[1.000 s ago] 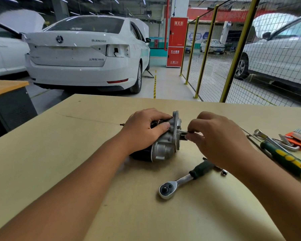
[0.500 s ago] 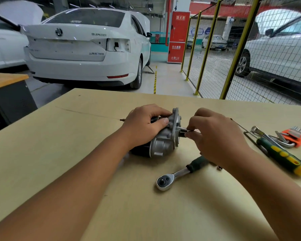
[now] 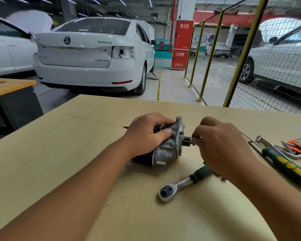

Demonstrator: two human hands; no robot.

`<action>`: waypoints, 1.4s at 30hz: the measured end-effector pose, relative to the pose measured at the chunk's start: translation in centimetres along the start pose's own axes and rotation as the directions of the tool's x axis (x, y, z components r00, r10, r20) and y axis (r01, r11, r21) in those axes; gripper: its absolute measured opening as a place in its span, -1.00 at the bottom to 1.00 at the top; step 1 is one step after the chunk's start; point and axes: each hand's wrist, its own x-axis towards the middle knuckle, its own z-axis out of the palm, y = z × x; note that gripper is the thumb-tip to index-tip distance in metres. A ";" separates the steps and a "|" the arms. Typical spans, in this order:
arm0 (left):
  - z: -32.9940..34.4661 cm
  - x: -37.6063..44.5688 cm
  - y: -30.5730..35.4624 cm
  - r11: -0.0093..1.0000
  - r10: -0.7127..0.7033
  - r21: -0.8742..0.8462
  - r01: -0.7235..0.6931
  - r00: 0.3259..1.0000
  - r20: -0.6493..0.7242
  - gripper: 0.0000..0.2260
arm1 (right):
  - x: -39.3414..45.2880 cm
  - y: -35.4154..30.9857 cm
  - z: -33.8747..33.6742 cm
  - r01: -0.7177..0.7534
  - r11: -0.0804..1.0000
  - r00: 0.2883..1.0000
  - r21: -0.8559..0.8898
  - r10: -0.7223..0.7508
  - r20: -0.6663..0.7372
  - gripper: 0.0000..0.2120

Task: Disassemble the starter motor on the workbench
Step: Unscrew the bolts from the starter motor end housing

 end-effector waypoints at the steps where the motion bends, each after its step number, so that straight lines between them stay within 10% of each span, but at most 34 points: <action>1: 0.0 0.0 -0.1 1.000 0.003 0.004 -0.003 1.000 0.000 -0.63 | -0.1 -0.1 -0.1 0.007 0.999 1.000 -0.031 -0.007 -0.001 -0.93; 12: -0.1 0.1 0.3 1.000 -0.001 0.005 0.001 1.000 0.004 -0.62 | 0.3 -0.1 0.0 0.035 0.993 0.992 0.116 -0.049 0.115 -0.78; 19: -0.2 -0.1 0.6 1.000 -0.004 0.012 0.004 1.000 0.013 -0.61 | -0.1 -1.3 -0.2 -0.015 0.985 1.000 -0.171 0.011 -0.024 -0.87; 27: -0.2 -0.1 0.6 1.000 0.004 0.018 -0.005 1.000 0.016 -0.61 | 0.0 -0.2 0.3 0.067 0.988 0.998 0.142 -0.064 -0.025 -0.83; 36: -0.3 0.0 0.5 1.000 0.002 0.031 -0.003 0.999 0.035 -0.59 | 0.2 -1.5 -0.4 -0.053 0.973 0.998 -0.224 0.043 -0.049 -0.93; 42: -0.2 -0.1 0.3 1.000 0.012 0.024 -0.012 0.999 0.031 -0.60 | 0.1 -1.1 -0.4 -0.039 0.993 0.996 -0.107 0.047 0.079 -0.84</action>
